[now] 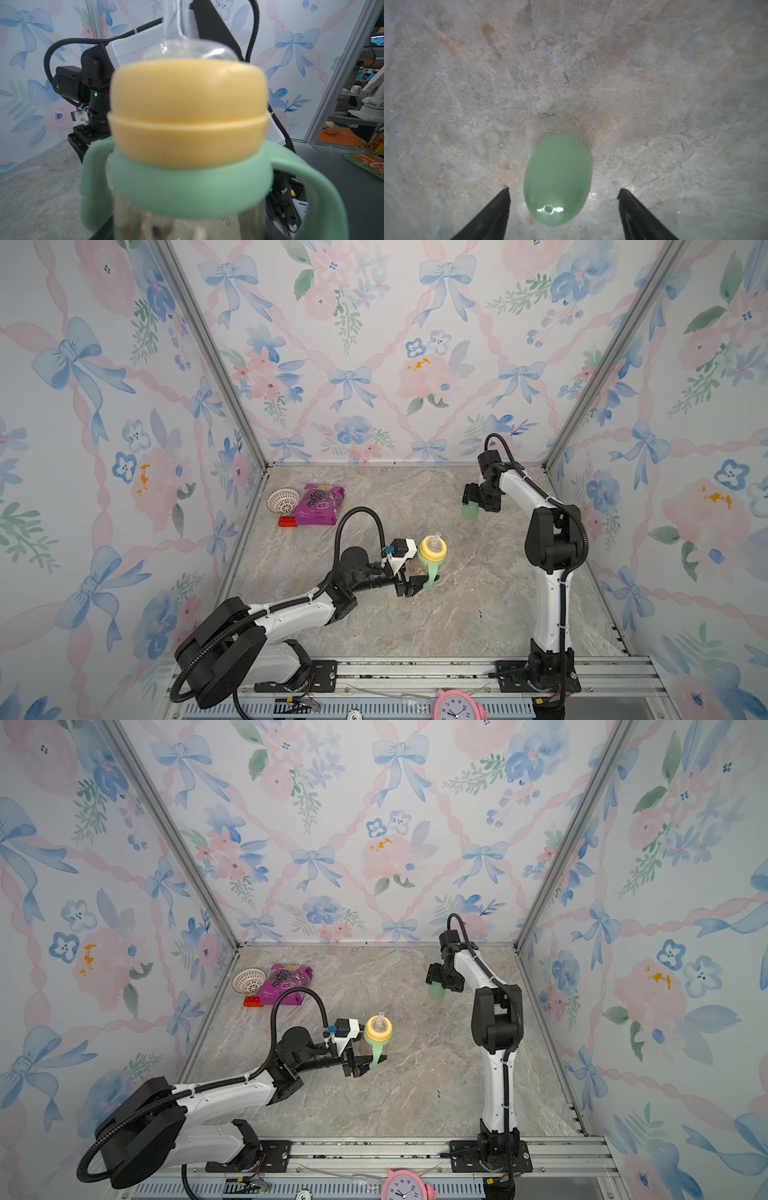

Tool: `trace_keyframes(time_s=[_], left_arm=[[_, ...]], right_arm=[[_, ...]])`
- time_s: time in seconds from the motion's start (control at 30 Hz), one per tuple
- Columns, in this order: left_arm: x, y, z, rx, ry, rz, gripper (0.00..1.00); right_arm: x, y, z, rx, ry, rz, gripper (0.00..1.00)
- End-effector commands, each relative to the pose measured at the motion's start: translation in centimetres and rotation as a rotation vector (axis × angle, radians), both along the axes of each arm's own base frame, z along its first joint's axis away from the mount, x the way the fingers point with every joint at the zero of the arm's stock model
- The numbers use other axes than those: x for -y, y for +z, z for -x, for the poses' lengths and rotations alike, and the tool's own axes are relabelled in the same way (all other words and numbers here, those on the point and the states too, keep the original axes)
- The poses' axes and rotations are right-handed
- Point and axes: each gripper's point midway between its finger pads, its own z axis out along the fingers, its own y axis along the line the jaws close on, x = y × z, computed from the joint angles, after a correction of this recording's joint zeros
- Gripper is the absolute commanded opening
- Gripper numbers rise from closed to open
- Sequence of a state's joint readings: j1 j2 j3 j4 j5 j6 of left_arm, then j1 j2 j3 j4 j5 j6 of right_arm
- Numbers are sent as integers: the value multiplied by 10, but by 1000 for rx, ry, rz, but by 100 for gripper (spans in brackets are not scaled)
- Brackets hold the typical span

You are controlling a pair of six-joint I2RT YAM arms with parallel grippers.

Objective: Assemble the baby bottles
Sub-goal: Pick up the lid from the center of the board.

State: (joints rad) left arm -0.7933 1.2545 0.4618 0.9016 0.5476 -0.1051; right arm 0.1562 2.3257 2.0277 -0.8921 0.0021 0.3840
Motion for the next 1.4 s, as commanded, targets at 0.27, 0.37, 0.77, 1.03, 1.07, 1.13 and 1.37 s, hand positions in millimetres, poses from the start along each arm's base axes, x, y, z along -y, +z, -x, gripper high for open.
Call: trace_keyframes(time_s=[0.27, 0.37, 0.77, 1.03, 1.07, 1.13, 1.37], left_arm=[[-14, 0, 3, -2, 52, -1, 0], [-17, -1, 1, -4, 64, -4, 0], [-16, -6, -3, -12, 72, -17, 0], [-18, -10, -7, -20, 84, -27, 0], [-18, -9, -7, -19, 84, -26, 0], [-18, -8, -7, -17, 87, -24, 0], [-19, -11, -14, -12, 97, -38, 0]], right_arm=[[-5, -9, 1, -95, 39, 96, 69], [-5, -13, 5, -119, 44, 96, 68], [-8, -26, 15, -163, 55, 95, 68], [-10, -34, 18, -185, 54, 89, 65], [-10, -34, 18, -185, 54, 87, 63], [-9, -34, 19, -186, 52, 93, 59], [-2, -2, 27, -132, 35, 72, 49]])
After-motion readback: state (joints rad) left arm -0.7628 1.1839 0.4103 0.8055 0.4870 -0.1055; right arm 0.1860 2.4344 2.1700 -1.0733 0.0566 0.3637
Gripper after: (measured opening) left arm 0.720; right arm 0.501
